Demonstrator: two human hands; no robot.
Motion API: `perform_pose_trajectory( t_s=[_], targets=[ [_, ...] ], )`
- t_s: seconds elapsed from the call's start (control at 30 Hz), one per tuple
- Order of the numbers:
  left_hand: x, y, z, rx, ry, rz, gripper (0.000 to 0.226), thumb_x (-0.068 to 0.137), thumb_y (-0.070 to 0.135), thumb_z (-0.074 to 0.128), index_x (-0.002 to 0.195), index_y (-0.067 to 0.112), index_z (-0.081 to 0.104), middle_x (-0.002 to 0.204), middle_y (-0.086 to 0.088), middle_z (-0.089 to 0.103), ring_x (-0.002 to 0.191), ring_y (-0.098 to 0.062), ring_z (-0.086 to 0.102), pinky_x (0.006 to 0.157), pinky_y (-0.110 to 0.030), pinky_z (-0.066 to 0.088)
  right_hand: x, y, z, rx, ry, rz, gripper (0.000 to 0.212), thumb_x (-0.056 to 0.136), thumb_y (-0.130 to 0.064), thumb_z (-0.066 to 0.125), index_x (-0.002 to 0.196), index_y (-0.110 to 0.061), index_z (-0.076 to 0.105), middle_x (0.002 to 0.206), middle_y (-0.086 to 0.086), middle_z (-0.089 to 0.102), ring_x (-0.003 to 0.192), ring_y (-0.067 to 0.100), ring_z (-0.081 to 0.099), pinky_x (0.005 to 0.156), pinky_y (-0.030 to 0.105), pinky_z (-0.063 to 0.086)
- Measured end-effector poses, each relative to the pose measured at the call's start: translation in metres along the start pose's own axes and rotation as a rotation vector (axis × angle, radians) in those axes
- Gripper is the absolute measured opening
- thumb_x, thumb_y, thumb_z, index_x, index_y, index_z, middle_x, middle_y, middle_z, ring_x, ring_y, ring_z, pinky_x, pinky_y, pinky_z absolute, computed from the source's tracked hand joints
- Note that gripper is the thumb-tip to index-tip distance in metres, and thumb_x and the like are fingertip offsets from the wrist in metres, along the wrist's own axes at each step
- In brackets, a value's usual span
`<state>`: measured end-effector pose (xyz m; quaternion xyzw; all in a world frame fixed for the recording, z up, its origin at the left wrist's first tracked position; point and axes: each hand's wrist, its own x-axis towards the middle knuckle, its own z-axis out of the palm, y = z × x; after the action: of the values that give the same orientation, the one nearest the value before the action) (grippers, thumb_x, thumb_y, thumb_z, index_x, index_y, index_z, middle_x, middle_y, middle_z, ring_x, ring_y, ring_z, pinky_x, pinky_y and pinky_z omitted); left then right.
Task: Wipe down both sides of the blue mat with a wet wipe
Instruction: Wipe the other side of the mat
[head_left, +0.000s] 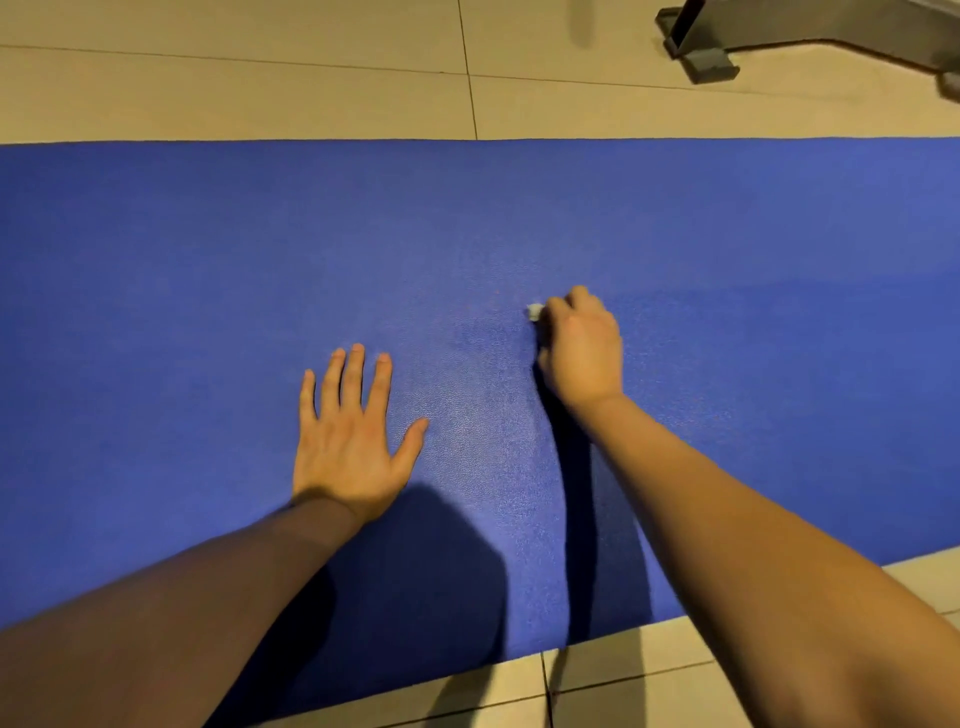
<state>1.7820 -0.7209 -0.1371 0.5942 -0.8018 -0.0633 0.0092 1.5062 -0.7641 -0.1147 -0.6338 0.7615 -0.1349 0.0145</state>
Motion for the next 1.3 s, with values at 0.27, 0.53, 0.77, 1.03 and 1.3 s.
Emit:
perform_pose_trajectory(
  t_s=[0.27,0.53,0.77,1.03,1.3],
  targets=[
    [0.001,0.001,0.002,-0.007,0.014,-0.007,0.083,0.096,0.068,0.024,0.159,0.014,0.028,0.165,-0.016,0.021,0.155,-0.032,0.012,0.123,-0.057,0.011,0.008,-0.035,0.009,0.109,-0.049,0.347,0.022,0.097,-0.010,0.050,0.108,-0.004,0.069,0.106,0.017,0.058,0.092,0.038,0.059,0.069,0.035,0.038],
    [0.001,0.000,0.002,0.017,0.005,-0.002,0.084,0.096,0.068,0.021,0.160,0.014,0.026,0.166,-0.016,0.019,0.155,-0.032,0.010,0.123,-0.057,0.012,-0.011,-0.125,0.021,0.221,-0.219,-0.144,0.021,0.091,-0.004,0.059,0.110,-0.006,0.068,0.100,0.013,0.057,0.088,0.034,0.059,0.068,0.037,0.046],
    [0.001,0.000,0.001,-0.026,0.012,-0.004,0.084,0.096,0.070,0.021,0.159,0.015,0.026,0.167,-0.014,0.018,0.155,-0.031,0.008,0.124,-0.056,0.009,-0.009,-0.042,0.012,0.103,-0.064,-0.042,0.029,0.100,-0.024,0.057,0.087,-0.003,0.073,0.082,0.012,0.054,0.075,0.035,0.055,0.060,0.032,0.035],
    [-0.001,-0.001,-0.001,-0.011,-0.016,0.006,0.084,0.097,0.070,0.016,0.161,0.015,0.021,0.167,-0.015,0.014,0.156,-0.031,0.004,0.123,-0.057,0.008,0.001,-0.056,0.003,0.052,-0.079,0.158,0.013,0.090,-0.006,0.061,0.082,-0.001,0.070,0.094,0.017,0.060,0.088,0.040,0.058,0.068,0.040,0.042],
    [-0.003,-0.026,-0.018,-0.147,-0.079,0.110,0.086,0.094,0.068,0.027,0.160,0.013,0.022,0.168,-0.011,0.016,0.156,-0.026,0.008,0.126,-0.049,0.008,-0.011,-0.164,0.024,0.171,-0.250,-0.153,0.021,0.086,-0.002,0.065,0.070,-0.008,0.053,0.082,0.007,0.044,0.071,0.029,0.048,0.057,0.034,0.030]
  ],
)
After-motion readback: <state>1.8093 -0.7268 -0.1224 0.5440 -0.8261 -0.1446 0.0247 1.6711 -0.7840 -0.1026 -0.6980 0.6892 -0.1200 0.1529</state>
